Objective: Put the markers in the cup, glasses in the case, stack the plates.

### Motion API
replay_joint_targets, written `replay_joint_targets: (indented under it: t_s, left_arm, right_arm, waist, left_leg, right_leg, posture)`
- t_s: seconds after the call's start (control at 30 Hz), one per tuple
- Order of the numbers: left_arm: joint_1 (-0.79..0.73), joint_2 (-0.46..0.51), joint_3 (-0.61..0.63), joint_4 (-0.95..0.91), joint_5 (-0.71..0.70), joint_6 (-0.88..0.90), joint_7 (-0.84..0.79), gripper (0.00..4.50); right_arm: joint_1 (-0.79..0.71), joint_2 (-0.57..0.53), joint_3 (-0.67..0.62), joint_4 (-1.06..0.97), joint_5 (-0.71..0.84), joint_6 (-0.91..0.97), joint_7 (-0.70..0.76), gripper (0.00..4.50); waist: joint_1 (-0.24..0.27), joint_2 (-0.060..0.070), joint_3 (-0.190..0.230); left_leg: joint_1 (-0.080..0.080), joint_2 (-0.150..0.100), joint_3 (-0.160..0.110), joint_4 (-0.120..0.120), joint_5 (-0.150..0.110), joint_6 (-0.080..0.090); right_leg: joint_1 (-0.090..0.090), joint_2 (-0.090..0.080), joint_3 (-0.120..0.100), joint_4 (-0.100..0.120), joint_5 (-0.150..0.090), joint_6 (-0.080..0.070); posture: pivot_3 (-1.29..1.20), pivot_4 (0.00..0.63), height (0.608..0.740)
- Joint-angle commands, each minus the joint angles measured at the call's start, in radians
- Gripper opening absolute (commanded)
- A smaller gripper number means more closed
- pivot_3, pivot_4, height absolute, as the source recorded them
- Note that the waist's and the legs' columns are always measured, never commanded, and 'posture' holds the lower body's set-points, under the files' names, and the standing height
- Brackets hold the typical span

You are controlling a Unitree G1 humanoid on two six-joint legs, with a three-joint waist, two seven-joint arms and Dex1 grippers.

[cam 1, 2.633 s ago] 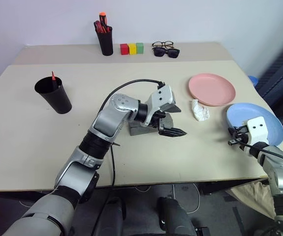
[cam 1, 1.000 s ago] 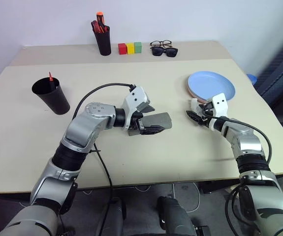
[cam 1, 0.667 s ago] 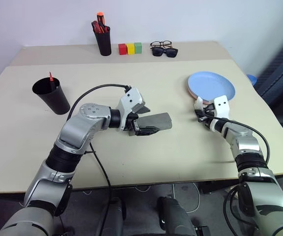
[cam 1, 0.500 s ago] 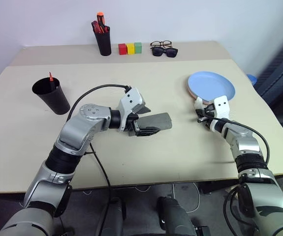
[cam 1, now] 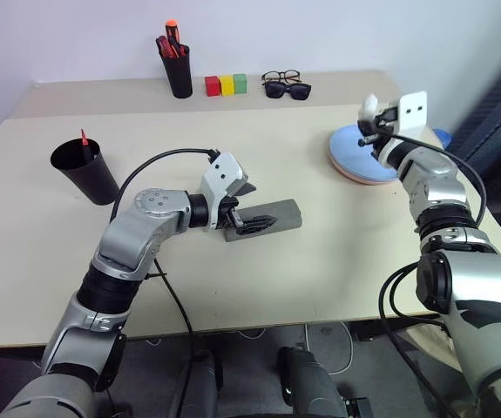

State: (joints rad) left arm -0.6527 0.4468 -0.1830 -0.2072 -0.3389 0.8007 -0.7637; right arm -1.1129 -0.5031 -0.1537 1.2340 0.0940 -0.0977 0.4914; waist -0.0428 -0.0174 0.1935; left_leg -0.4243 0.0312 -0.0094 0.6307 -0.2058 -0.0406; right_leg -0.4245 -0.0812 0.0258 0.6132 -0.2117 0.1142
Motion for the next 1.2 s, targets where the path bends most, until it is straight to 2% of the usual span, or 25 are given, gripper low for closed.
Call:
replay_joint_targets:
  t_s: [0.03, 0.07, 0.2, 0.37, 0.47, 0.53, 0.7, 0.8, 0.97, 1.2]
  left_arm:
    - [0.026, -0.025, 0.053, -0.05, 0.03, -0.08, 0.086, 4.5]
    - [0.038, -0.036, 0.062, -0.051, 0.049, -0.124, 0.116, 4.5]
    - [0.096, -0.066, 0.073, -0.033, 0.127, -0.315, 0.193, 4.5]
    - [0.145, -0.068, 0.107, -0.043, 0.043, -0.279, 0.152, 4.5]
    - [0.206, -0.052, 0.135, -0.08, 0.008, -0.278, 0.135, 4.5]
    - [0.27, -0.035, 0.178, -0.129, -0.036, -0.276, 0.115, 4.5]
    - [0.437, 0.016, 0.327, -0.229, -0.126, -0.28, 0.101, 4.5]
    - [0.516, 0.047, 0.416, -0.277, -0.194, -0.233, 0.114, 4.5]
    - [0.623, 0.093, 0.479, -0.324, -0.229, -0.209, 0.123, 4.5]
    - [0.66, 0.108, 0.474, -0.31, -0.206, -0.252, 0.14, 4.5]
  right_arm:
    - [-0.044, -0.016, 0.013, 0.049, -0.052, -0.075, -0.036, 2.61]
    - [-0.043, -0.018, 0.01, 0.057, -0.054, -0.083, -0.027, 3.06]
    - [-0.026, -0.036, 0.007, 0.054, -0.074, -0.145, -0.007, 3.06]
    - [0.029, -0.064, -0.013, -0.029, -0.037, -0.202, 0.129, 3.06]
    - [0.157, -0.093, -0.026, -0.262, 0.044, -0.113, 0.297, 3.06]
    - [0.34, -0.136, -0.031, -0.565, 0.11, 0.007, 0.375, 3.06]
    - [0.799, -0.244, -0.162, -1.21, 0.335, 0.341, 0.427, 3.06]
    - [0.98, -0.268, -0.261, -1.436, 0.444, 0.48, 0.397, 3.06]
    - [1.155, -0.276, -0.371, -1.578, 0.492, 0.56, 0.36, 3.06]
    - [1.223, -0.245, -0.398, -1.607, 0.483, 0.557, 0.301, 3.06]
  waist:
    - [-0.002, 0.0, 0.0]
    - [-0.002, 0.0, 0.0]
    - [-0.002, 0.0, 0.0]
    - [-0.001, 0.0, 0.0]
    - [0.001, 0.0, 0.0]
    - [0.009, 0.0, 0.0]
    - [0.029, 0.001, 0.0]
    - [0.025, 0.002, -0.001]
    - [0.025, -0.002, -0.003]
    - [0.029, -0.001, -0.003]
  left_leg:
    - [0.0, 0.0, 0.0, 0.0, 0.0, 0.0]
    - [0.0, 0.0, 0.0, 0.0, 0.0, 0.0]
    - [0.001, 0.0, 0.0, 0.0, 0.0, 0.0]
    - [0.001, 0.0, 0.0, 0.0, 0.0, 0.0]
    - [0.001, 0.0, 0.0, 0.0, 0.0, 0.0]
    - [0.0, 0.0, 0.0, 0.0, 0.0, 0.0]
    - [0.0, 0.0, 0.0, 0.0, 0.0, 0.0]
    - [0.002, 0.001, 0.001, 0.001, 0.0, 0.0]
    - [0.008, 0.001, 0.001, 0.004, -0.001, -0.001]
    - [0.005, 0.001, 0.002, 0.001, -0.001, -0.001]
  right_leg:
    - [0.0, 0.0, 0.0, 0.0, 0.0, 0.0]
    - [0.0, 0.0, 0.0, 0.0, 0.0, 0.0]
    - [0.0, 0.0, 0.0, 0.001, 0.0, -0.001]
    - [0.0, 0.0, 0.0, 0.001, 0.0, 0.0]
    - [0.0, 0.0, 0.0, 0.001, 0.0, 0.0]
    - [0.0, 0.0, 0.0, 0.001, 0.0, 0.0]
    - [-0.001, 0.0, 0.0, 0.002, -0.001, 0.001]
    - [0.0, 0.0, 0.0, 0.002, -0.002, -0.004]
    - [0.006, 0.0, 0.0, -0.002, -0.002, -0.005]
    - [0.007, -0.001, 0.0, -0.012, -0.001, -0.007]
  posture:
    - [0.0, 0.15, 0.74]
    - [0.0, 0.15, 0.74]
    - [0.0, 0.15, 0.74]
    - [0.0, 0.15, 0.74]
    - [0.0, 0.15, 0.74]
    - [0.0, 0.15, 0.74]
    - [0.0, 0.15, 0.74]
    - [0.0, 0.15, 0.74]
    - [0.0, 0.15, 0.74]
    - [0.0, 0.15, 0.74]
